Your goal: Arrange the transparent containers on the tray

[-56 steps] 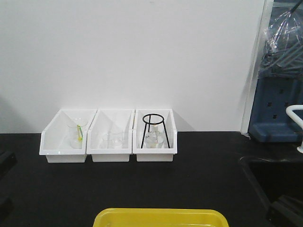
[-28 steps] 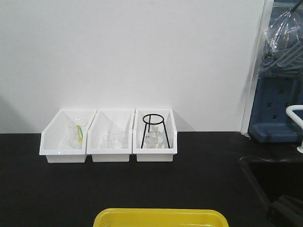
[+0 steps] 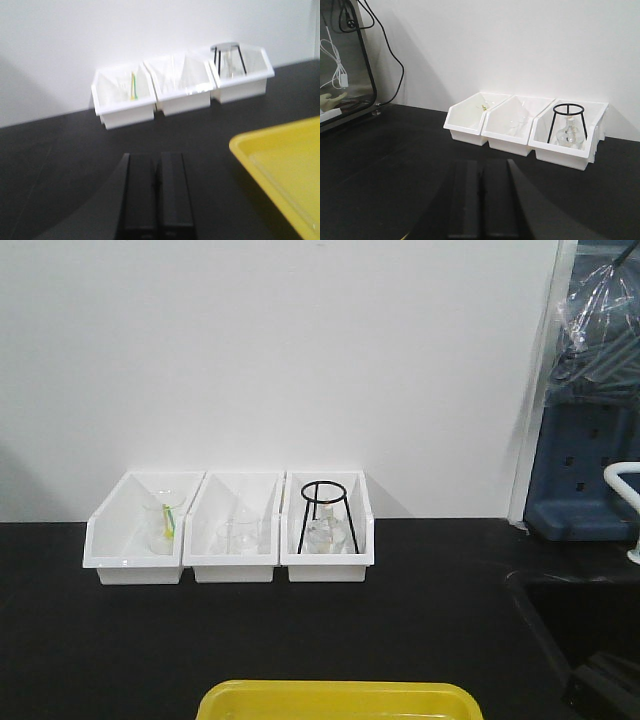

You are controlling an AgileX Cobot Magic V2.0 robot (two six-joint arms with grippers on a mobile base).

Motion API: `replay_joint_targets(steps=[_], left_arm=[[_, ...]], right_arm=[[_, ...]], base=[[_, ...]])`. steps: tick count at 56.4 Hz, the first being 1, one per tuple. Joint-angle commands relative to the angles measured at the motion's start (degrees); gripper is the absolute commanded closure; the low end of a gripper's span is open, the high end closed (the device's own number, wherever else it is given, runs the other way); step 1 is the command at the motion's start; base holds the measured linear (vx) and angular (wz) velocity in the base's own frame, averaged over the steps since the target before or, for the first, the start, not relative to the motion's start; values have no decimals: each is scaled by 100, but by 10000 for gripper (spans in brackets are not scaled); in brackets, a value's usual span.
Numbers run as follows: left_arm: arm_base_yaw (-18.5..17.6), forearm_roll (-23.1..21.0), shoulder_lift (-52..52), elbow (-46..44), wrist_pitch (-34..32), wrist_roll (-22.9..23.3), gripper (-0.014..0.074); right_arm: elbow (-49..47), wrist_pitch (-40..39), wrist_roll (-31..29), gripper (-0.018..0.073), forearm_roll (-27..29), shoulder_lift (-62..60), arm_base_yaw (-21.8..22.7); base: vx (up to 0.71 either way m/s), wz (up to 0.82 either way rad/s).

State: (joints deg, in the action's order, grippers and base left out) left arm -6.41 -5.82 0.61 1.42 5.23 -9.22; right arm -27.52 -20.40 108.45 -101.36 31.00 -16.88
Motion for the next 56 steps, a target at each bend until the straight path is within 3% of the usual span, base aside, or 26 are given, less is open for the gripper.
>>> replay_joint_targets(steps=[1, 56], left_arm=[[11, -75, 35, 225, -664, 109, 596], [11, -75, 24, 219, -652, 109, 596]], right_arm=[[-158, 130, -46, 572, -138, 13, 24], [-156, 130, -48, 572, -89, 13, 24]], base=[[0, 0], [0, 0]])
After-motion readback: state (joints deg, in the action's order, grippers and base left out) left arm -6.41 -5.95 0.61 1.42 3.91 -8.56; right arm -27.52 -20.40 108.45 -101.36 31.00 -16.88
